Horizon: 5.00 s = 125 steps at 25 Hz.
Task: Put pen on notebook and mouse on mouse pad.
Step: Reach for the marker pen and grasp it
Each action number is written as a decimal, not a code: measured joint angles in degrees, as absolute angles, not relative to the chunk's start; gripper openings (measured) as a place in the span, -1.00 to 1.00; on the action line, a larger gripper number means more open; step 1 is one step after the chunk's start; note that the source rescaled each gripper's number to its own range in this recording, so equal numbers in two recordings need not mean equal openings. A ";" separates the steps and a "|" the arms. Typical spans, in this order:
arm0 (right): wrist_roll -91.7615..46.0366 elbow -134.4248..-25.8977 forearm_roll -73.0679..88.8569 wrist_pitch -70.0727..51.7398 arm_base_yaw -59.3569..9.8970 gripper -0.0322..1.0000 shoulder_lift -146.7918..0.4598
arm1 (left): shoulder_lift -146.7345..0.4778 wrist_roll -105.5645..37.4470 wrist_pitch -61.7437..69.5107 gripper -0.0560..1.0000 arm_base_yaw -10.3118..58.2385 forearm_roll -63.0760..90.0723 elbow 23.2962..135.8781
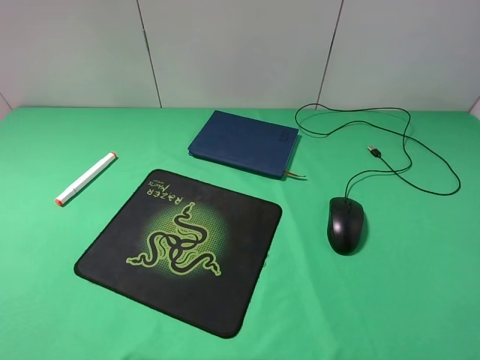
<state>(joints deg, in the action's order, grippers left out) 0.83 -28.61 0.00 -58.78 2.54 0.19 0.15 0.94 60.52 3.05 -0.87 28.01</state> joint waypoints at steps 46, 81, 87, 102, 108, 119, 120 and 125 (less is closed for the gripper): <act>0.83 -28.61 0.00 -58.78 2.54 1.00 0.19 | -37.12 2.10 61.87 1.00 3.05 -1.04 48.14; 0.83 -28.61 0.00 -58.78 2.54 1.00 0.19 | -97.81 -5.97 45.47 1.00 3.05 -2.64 61.80; 0.83 -28.61 0.00 -58.78 2.54 1.00 0.19 | -105.07 -7.50 45.00 1.00 3.05 -2.82 66.79; 0.83 -28.61 0.00 -58.78 2.54 1.00 0.19 | -115.53 -9.69 41.41 1.00 3.05 -2.35 70.32; 0.83 -28.61 0.00 -58.78 2.54 1.00 0.19 | -117.66 -10.08 39.72 1.00 3.05 -2.35 70.32; 0.83 -28.61 0.00 -58.78 2.54 1.00 0.19 | -118.88 -10.22 38.37 0.64 3.05 -2.49 70.37; 0.83 -28.61 0.00 -58.78 2.54 1.00 0.19 | -118.94 -10.22 38.31 0.54 3.05 -2.49 70.37; 0.83 -28.61 0.00 -58.78 2.54 1.00 0.19 | -118.94 -10.22 38.27 0.05 3.05 -2.49 70.37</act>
<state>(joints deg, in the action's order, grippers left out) 0.83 -28.61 0.00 -58.78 2.54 0.19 -118.94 -10.22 38.27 3.05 -2.49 70.37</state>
